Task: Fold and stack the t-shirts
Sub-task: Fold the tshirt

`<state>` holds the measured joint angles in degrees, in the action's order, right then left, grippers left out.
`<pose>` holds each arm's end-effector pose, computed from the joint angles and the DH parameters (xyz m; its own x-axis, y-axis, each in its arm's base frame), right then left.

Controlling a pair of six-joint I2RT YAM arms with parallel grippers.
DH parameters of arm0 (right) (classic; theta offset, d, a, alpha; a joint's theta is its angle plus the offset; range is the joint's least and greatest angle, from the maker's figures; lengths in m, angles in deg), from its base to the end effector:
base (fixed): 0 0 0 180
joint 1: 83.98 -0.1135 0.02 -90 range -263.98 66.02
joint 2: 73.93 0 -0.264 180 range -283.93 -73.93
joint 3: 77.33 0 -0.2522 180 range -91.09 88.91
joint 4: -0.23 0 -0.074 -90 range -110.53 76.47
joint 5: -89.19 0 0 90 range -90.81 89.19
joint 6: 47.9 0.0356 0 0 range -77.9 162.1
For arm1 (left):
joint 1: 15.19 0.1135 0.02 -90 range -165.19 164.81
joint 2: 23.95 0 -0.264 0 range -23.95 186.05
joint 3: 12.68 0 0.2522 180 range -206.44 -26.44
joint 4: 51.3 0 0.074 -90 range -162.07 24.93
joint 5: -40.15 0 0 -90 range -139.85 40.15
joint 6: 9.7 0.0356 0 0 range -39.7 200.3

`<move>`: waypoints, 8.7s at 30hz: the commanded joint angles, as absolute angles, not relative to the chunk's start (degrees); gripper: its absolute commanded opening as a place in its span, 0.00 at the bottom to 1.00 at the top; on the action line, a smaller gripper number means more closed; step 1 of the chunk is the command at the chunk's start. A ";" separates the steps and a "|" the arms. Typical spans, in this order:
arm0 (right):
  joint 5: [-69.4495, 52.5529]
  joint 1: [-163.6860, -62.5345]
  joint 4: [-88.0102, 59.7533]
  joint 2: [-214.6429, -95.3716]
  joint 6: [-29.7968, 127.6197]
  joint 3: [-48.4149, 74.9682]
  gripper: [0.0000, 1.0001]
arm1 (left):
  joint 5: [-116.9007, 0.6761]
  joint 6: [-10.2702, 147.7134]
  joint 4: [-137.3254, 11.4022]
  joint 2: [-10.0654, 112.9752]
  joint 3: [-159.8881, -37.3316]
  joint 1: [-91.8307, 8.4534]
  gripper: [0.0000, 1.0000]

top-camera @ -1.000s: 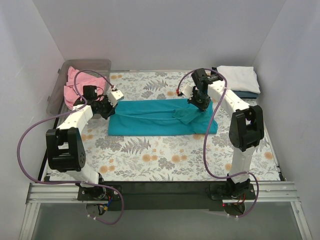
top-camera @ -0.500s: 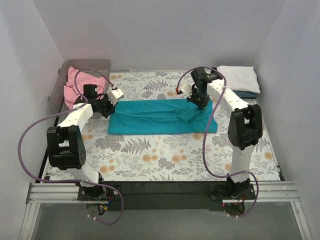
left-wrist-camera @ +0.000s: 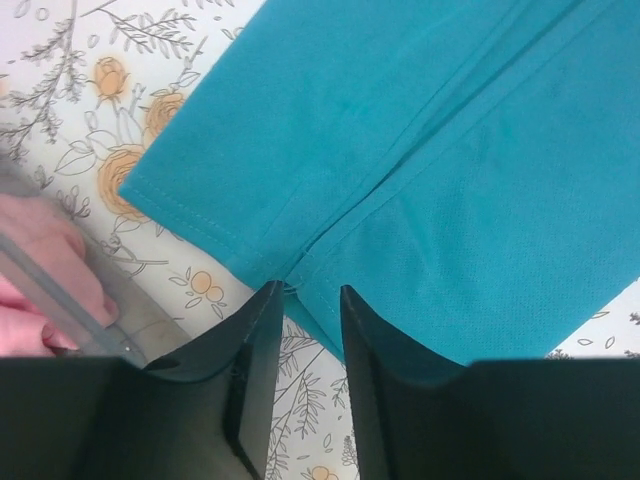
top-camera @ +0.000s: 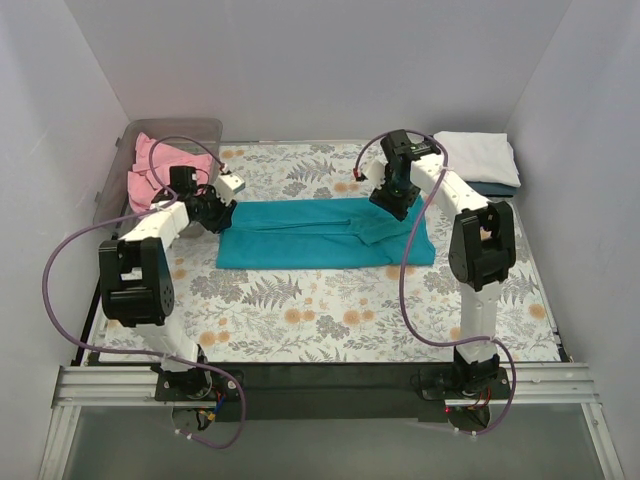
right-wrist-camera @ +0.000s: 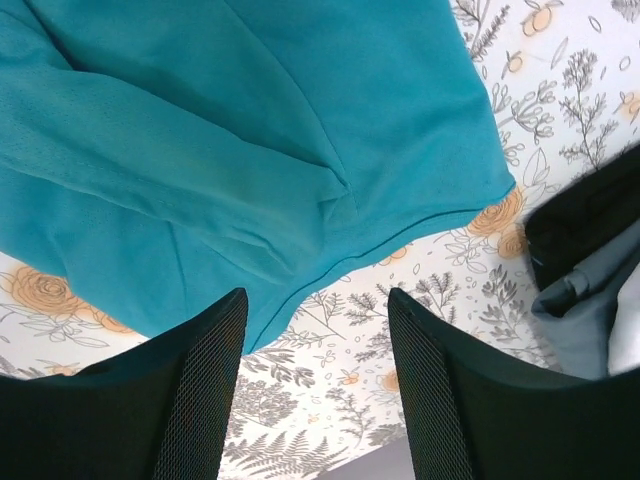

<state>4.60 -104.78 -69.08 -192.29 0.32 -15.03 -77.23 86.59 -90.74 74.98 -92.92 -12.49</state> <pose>0.4079 0.1514 0.2401 -0.4395 -0.8765 -0.1964 -0.8263 0.4803 -0.2943 0.3560 0.0004 0.2038 -0.8212 0.0587 -0.5676 0.2925 0.8974 -0.3304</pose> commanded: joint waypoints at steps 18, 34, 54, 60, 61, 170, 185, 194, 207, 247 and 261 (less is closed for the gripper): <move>-17.60 -90.94 -75.50 -185.72 14.23 -2.32 0.57 | -76.05 74.68 -95.92 63.67 -84.10 -13.34 0.44; -13.11 -90.22 -69.35 -189.06 14.94 6.29 0.54 | -69.72 73.53 -93.10 67.28 -79.35 -17.03 0.46; -5.82 -89.17 -71.01 -180.90 9.14 17.71 0.01 | -66.99 89.70 -105.83 63.42 -72.32 -17.56 0.00; -10.73 -89.78 -77.42 -176.16 5.19 23.17 0.32 | -68.57 91.55 -113.47 58.15 -71.00 -17.56 0.05; -12.48 -89.78 -77.95 -175.10 5.01 22.99 0.39 | -71.36 91.64 -114.54 56.22 -71.61 -17.56 0.13; -9.07 -88.38 -71.63 -179.58 16.26 15.79 0.30 | -66.64 69.23 -95.39 69.91 -80.23 -33.65 0.45; -3.80 -90.40 -68.20 -202.74 17.57 -8.96 0.25 | -65.49 70.64 -101.00 69.13 -77.06 -32.15 0.40; -12.83 -91.72 -73.21 -202.29 19.86 -33.01 0.25 | -71.81 64.32 -109.36 61.41 -83.83 -32.15 0.42; -19.09 -100.50 -71.64 -180.97 18.89 3.82 0.25 | -69.90 58.24 -105.06 62.79 -91.21 -32.15 0.47; -10.38 -102.88 -50.36 -188.80 26.79 -11.47 0.29 | -65.50 60.88 -98.91 69.82 -92.62 -31.27 0.41; -12.95 -102.97 -53.26 -199.16 39.46 -12.51 0.01 | -58.56 71.33 -98.03 75.80 -91.40 -32.94 0.07</move>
